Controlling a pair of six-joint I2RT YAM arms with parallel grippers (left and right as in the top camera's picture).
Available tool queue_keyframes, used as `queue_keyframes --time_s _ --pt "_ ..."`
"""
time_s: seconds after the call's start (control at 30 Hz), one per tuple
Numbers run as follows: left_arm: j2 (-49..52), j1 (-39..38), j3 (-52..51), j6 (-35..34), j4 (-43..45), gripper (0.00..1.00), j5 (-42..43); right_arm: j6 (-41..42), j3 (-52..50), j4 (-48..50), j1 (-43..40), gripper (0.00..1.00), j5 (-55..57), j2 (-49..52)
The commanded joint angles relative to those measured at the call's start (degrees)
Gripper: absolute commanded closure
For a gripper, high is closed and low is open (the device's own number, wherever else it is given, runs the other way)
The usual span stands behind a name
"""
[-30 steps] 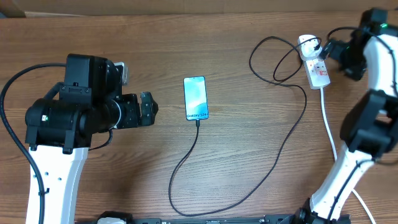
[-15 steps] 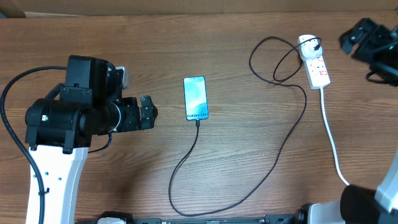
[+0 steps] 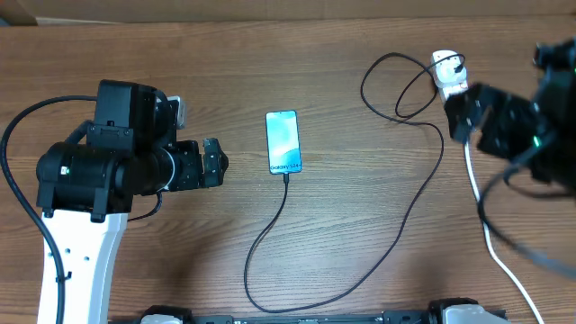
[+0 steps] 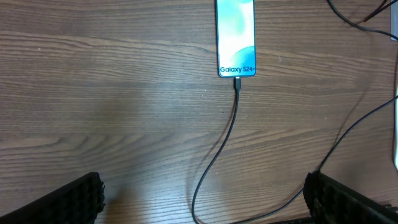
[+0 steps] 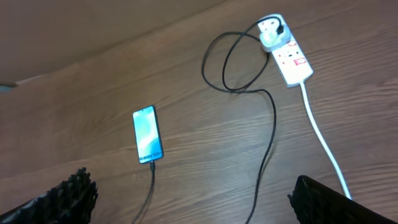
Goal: Plug charger to phone and switch on socket
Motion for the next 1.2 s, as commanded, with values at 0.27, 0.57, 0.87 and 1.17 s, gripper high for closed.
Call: queue_keyframes --time_s 0.27,0.57,0.87,1.17 --pt "-0.5 -0.2 -0.1 0.7 0.0 0.01 -0.4 0.2 -9.6 0.0 0.5 0.00 0.2 -17.3" --pt "-0.2 -0.2 -0.1 0.7 0.0 0.00 -0.4 0.2 -19.1 0.0 0.5 0.00 -13.0 -25.1" --pt "-0.1 -0.2 -0.1 0.7 0.1 0.00 -0.4 0.2 -19.3 0.0 0.5 0.00 -14.8 -24.9" --pt "-0.1 -0.2 -0.1 0.7 0.0 0.01 -0.4 0.2 -19.3 0.0 0.5 0.00 -12.6 -24.9"
